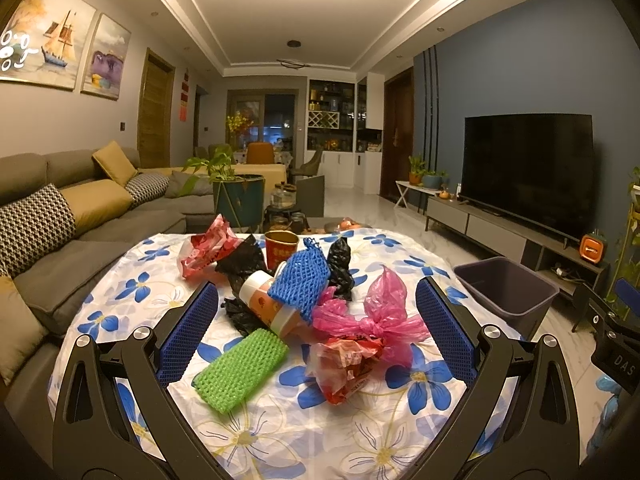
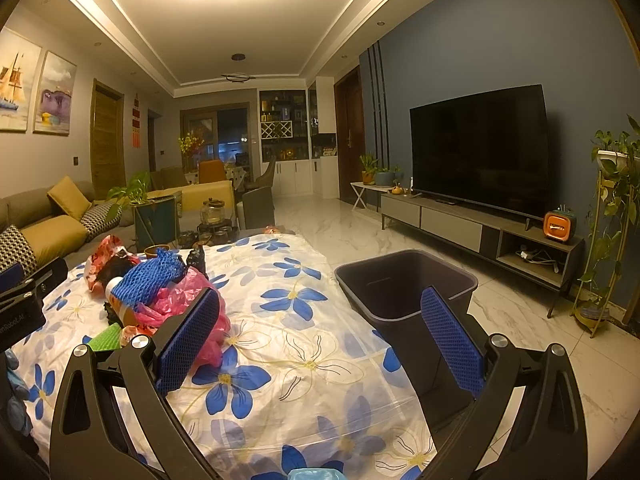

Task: Collect trash

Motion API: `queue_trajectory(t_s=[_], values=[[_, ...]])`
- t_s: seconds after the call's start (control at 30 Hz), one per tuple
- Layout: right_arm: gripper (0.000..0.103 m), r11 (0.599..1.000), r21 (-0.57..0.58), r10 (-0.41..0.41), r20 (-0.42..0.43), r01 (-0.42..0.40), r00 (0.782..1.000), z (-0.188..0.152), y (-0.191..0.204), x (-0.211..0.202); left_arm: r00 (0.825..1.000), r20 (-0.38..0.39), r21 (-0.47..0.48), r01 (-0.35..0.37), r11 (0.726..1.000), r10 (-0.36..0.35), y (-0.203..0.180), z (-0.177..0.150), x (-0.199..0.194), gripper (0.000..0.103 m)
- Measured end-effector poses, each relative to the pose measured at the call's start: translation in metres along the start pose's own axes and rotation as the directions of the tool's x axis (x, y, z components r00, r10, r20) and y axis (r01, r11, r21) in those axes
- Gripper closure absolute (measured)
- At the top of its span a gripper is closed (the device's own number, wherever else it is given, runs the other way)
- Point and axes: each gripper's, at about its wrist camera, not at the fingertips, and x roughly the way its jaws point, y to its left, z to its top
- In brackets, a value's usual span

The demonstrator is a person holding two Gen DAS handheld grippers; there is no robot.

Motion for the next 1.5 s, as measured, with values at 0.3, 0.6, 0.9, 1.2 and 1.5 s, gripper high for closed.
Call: queue_trajectory(t_s=[0.3, 0.6, 0.9, 1.2, 1.5], values=[[0.006, 1.0, 0.0, -0.002, 0.002, 0.002, 1.0, 0.0, 0.0, -0.001, 1.0, -0.004, -0.002, 0.004, 1.0, -0.004, 0.0, -0.001, 0.001, 0.005], [0.005, 1.0, 0.001, -0.002, 0.001, 0.002, 1.0, -0.001, -0.001, 0.0, 1.0, -0.005, -0.002, 0.006, 1.0, -0.006, 0.0, -0.001, 0.0, 0.005], [0.006, 1.0, 0.006, -0.006, 0.003, 0.006, 1.0, -0.002, -0.001, 0.001, 1.0, -0.004, 0.0, 0.024, 1.0, -0.024, 0.001, -0.003, 0.001, 0.005], [0.005, 0.999, 0.024, 0.03, -0.027, -0.029, 0.999, -0.009, 0.001, 0.015, 0.999, -0.033, -0.023, 0.006, 1.0, -0.007, 0.018, -0.014, 0.012, 0.005], [0.005, 0.995, 0.005, 0.095, -0.065, -0.095, 0.993, -0.022, 0.022, 0.044, 0.998, -0.06, -0.04, -0.028, 0.999, 0.026, 0.045, -0.037, 0.027, 0.006]])
